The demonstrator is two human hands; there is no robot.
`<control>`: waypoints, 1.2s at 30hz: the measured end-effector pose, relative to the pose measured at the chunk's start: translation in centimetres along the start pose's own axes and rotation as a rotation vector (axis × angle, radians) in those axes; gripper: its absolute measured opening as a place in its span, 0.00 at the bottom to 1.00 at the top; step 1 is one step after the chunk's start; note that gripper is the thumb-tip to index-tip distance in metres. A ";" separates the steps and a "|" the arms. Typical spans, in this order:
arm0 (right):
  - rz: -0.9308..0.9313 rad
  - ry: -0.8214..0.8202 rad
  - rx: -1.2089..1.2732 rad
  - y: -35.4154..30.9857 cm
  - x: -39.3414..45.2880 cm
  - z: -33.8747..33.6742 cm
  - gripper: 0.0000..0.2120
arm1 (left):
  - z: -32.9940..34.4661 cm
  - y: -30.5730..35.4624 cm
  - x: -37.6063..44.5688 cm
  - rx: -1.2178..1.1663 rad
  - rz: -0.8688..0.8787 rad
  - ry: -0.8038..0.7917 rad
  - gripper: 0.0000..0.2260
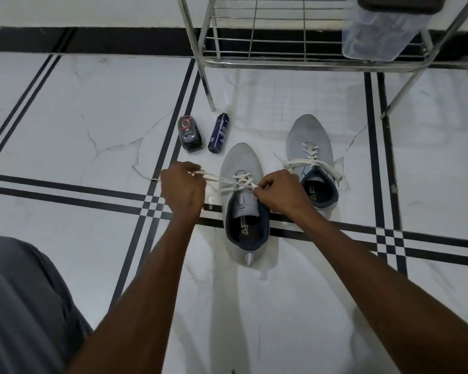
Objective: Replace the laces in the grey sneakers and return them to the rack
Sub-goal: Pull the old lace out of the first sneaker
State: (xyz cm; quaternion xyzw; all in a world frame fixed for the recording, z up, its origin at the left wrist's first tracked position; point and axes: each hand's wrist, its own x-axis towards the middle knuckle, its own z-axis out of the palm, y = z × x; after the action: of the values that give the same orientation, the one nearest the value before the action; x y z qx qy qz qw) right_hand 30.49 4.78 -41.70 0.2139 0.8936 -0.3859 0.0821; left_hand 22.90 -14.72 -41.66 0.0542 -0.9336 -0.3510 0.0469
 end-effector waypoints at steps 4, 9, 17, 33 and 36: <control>0.000 -0.005 -0.033 -0.4 0.2 0.0 0.07 | 1.5 1.4 -2.5 -0.001 0.273 -0.322 0.20; -0.009 -0.007 -0.038 -0.5 0.2 0.0 0.08 | 2.9 2.1 -4.0 0.296 0.469 -0.355 0.12; -0.012 -0.009 0.003 0.2 0.1 -0.1 0.10 | 2.6 1.5 -3.3 0.029 0.106 0.075 0.03; -0.250 0.013 -0.141 -0.2 0.3 1.2 0.22 | 3.5 0.4 -5.3 -0.128 0.120 -0.250 0.04; -0.366 -0.020 -0.383 -1.0 0.7 2.3 0.19 | 3.2 0.2 -5.2 -0.186 0.089 -0.212 0.05</control>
State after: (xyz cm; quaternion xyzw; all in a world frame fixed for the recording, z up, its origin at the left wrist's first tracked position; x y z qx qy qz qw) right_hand 29.31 2.69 -42.85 0.0253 0.9733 -0.2203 0.0588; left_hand 27.62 -11.77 -44.23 -0.0292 -0.8983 -0.4372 -0.0318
